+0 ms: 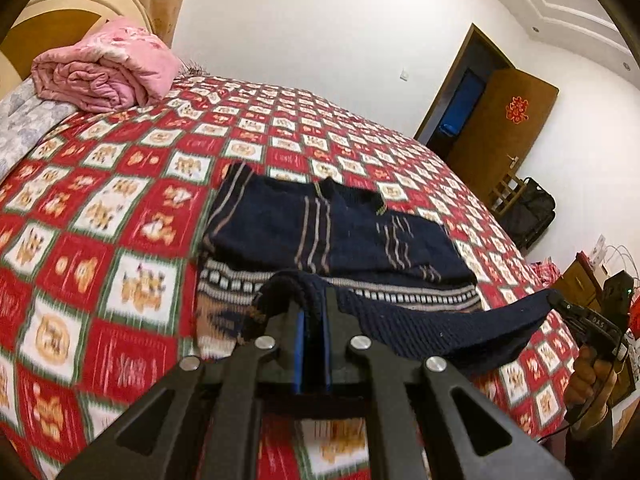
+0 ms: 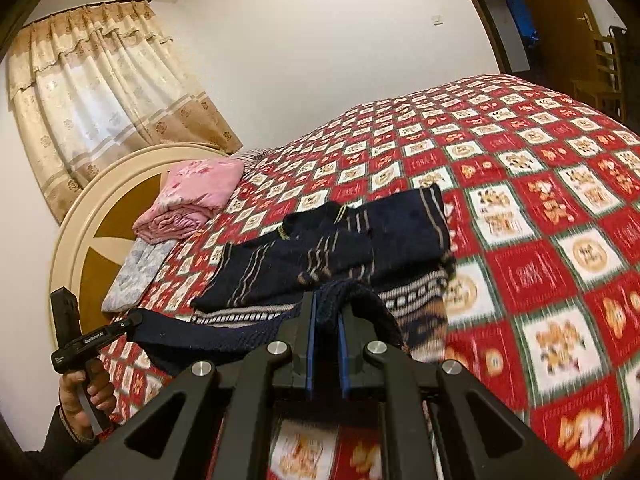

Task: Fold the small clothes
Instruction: 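Lift the held edge with both tools and fold it over toward the collar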

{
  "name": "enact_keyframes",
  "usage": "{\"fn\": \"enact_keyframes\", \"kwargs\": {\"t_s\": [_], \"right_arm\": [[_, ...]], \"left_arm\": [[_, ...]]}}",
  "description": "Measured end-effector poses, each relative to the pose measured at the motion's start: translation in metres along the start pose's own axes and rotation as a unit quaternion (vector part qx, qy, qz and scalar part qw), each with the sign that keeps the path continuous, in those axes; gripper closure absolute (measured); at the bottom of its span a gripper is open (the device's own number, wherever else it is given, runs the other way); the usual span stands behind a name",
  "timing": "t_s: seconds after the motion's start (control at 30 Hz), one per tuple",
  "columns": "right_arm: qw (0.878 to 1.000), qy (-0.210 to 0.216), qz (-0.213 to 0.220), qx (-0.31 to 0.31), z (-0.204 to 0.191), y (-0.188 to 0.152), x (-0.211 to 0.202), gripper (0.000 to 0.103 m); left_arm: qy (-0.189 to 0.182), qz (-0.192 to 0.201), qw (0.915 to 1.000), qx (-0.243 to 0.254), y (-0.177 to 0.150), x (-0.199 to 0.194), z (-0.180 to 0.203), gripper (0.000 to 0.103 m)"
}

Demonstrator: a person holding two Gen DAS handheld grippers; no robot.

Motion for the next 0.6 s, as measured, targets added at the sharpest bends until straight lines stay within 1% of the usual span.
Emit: {"fn": "enact_keyframes", "kwargs": {"t_s": [0.17,0.4,0.6], "right_arm": [[1.000,-0.005,-0.002,0.008,0.007,0.026,0.030,0.094],[1.000,-0.016,-0.010,0.006,0.014,0.059,0.070,0.094],[1.000,-0.025,-0.009,0.012,0.028,0.091,0.100,0.095]], "left_arm": [[0.000,-0.006,1.0000,-0.007,0.028,0.030,-0.005,0.095],[-0.002,-0.026,0.9992,-0.029,0.056,0.069,-0.017,0.095],[0.000,-0.034,0.9990,-0.030,0.083,0.098,-0.017,0.095]]}}
Point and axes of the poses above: each gripper's, at about its wrist camera, not at the fingertips, and x roughly the way its jaws point, z to its right, y to its top, the point moved 8 cm from there along x, roughly the way its jaws point, and after that the axes turned 1 degree about -z, right-handed, at the moved point
